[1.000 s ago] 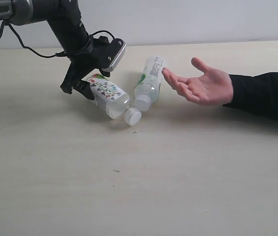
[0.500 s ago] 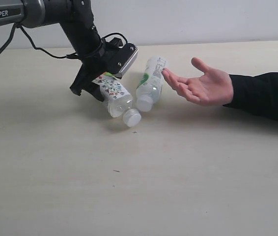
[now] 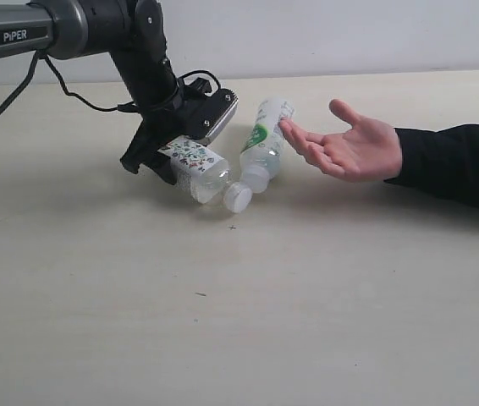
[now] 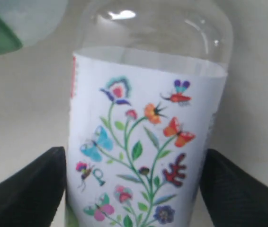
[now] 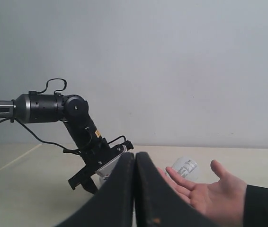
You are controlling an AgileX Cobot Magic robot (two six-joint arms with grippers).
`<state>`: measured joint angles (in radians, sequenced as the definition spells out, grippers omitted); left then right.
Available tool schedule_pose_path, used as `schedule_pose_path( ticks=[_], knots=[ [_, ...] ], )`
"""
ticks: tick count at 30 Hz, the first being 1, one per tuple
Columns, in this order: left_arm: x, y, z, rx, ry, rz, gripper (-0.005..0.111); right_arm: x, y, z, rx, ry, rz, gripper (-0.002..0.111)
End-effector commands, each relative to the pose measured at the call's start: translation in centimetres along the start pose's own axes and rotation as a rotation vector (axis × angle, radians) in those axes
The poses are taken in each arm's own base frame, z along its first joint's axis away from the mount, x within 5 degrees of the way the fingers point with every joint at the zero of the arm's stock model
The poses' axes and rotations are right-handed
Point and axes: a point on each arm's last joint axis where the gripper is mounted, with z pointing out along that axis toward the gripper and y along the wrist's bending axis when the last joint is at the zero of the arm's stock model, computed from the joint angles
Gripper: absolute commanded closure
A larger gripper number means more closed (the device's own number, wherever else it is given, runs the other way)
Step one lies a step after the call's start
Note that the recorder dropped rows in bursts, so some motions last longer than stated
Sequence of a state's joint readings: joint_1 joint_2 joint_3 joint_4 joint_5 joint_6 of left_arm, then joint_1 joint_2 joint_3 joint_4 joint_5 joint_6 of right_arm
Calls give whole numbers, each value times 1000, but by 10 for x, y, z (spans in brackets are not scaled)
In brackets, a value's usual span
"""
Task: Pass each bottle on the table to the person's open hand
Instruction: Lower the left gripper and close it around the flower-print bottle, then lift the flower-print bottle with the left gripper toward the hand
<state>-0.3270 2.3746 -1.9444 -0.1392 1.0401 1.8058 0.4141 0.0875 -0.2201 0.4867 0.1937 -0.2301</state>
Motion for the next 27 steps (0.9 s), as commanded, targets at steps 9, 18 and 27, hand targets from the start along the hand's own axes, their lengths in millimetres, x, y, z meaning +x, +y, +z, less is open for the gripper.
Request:
schedule_pose_path(
  ticks=[9, 18, 27],
  knots=[
    [0, -2, 7, 21, -2, -66, 60, 1, 0, 0, -3, -4, -1, 108],
    [-1, -5, 0, 49, -4, -106, 106, 1, 0, 0, -3, -4, -1, 108],
    [0, -5, -42, 25, 65, -101, 106, 1, 0, 0, -3, -4, -1, 108]
  ],
)
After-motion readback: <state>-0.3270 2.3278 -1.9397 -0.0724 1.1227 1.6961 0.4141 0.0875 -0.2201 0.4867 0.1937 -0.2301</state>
